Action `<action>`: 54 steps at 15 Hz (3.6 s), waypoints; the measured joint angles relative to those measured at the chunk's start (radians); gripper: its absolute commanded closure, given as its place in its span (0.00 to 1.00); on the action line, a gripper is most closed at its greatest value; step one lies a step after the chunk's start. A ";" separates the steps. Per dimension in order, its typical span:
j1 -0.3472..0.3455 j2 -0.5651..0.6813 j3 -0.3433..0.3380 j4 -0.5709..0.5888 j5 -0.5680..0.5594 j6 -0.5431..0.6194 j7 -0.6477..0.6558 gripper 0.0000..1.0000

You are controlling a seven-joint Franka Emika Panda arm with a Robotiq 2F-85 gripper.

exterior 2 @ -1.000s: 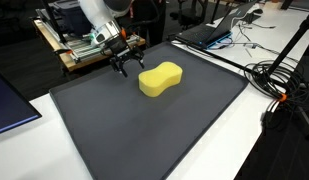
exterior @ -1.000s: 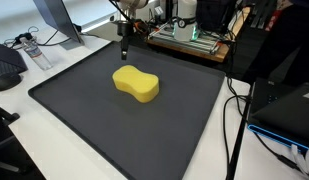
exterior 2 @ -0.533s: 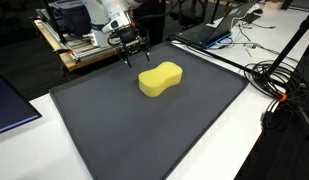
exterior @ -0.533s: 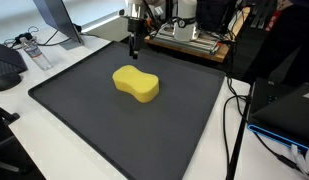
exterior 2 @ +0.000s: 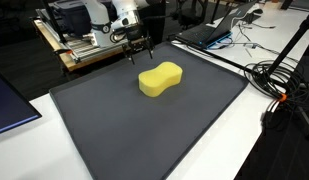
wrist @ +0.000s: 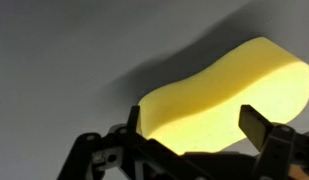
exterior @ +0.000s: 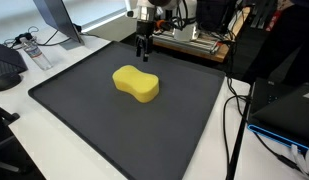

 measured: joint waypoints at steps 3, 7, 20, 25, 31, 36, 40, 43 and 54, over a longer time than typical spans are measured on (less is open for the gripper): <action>0.001 0.001 -0.001 -0.025 -0.148 0.001 0.088 0.00; 0.006 0.003 -0.031 -0.061 -0.402 0.001 0.250 0.00; 0.314 0.012 -0.580 -0.045 -1.246 -0.143 0.723 0.00; 0.475 -0.015 -0.753 0.139 -1.609 -0.443 0.998 0.00; 0.271 -0.116 -0.413 0.381 -1.659 -0.906 1.110 0.00; 0.134 -0.083 -0.232 0.536 -1.587 -1.079 1.094 0.00; 0.076 0.025 -0.186 0.639 -1.580 -1.102 1.090 0.00; 0.044 0.139 -0.181 0.754 -1.581 -1.155 1.087 0.00; -0.046 0.555 -0.179 1.309 -1.576 -1.444 1.071 0.00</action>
